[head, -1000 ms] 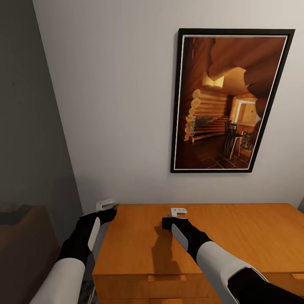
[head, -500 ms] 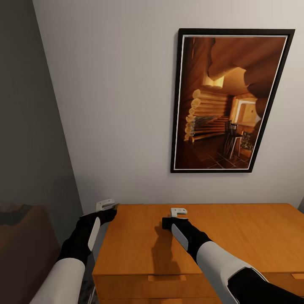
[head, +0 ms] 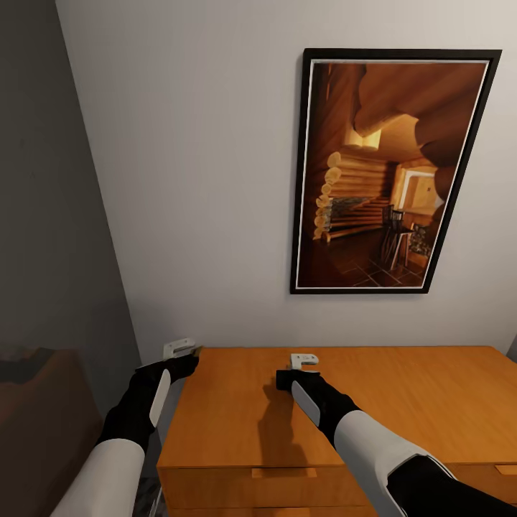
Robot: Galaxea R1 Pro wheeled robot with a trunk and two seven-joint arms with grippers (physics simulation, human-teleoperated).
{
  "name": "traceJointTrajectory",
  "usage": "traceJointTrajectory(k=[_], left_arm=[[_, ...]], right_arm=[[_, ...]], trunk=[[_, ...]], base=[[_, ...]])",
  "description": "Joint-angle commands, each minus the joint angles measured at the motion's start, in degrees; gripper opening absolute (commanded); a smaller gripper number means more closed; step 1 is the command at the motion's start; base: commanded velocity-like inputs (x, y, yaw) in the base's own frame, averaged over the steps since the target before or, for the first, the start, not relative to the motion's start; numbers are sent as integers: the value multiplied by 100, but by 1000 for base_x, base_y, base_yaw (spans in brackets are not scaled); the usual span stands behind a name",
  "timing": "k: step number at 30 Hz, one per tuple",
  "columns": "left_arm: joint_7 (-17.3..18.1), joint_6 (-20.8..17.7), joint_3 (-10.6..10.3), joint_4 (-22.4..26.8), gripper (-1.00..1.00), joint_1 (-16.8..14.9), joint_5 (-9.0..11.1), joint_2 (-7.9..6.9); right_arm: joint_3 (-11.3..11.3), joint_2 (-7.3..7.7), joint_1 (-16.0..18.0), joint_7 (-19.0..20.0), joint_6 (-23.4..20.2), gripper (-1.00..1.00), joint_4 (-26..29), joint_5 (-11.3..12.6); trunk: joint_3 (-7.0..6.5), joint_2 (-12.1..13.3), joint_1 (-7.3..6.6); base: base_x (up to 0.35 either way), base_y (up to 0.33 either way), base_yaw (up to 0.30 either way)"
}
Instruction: Take the four mousetraps from the cabinet in the bathroom and place them on the bathroom floor. Make sure all four end up on the same floor surface, and ensure that at least two of them are either under or directly next to the same bathroom sink.
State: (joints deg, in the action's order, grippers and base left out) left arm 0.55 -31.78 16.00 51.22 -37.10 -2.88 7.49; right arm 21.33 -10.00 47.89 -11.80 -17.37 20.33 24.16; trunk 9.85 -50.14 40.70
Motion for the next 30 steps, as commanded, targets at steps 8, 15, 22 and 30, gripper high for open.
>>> traceJointTrajectory(k=[8,15,22,30], left_arm=[[6,-30,9,7,-100,-4,-41,7],[6,-30,8,10,-100,-6,-40,7],[11,-30,8,9,-100,-3,-38,7],[6,-29,8,10,-100,-1,-45,-4]], right_arm=[[20,0,1,-25,-21,-100,-99,72],[20,0,3,-23,-21,-100,-99,72],[20,0,1,-16,-21,-100,-99,71],[20,0,3,-16,-21,-100,-99,71]], trunk=[[-97,236,-130],[-151,356,-196],[-151,356,-196],[-277,637,-349]], base=[[0,0,0],[0,0,0],[0,0,0],[0,0,0]])
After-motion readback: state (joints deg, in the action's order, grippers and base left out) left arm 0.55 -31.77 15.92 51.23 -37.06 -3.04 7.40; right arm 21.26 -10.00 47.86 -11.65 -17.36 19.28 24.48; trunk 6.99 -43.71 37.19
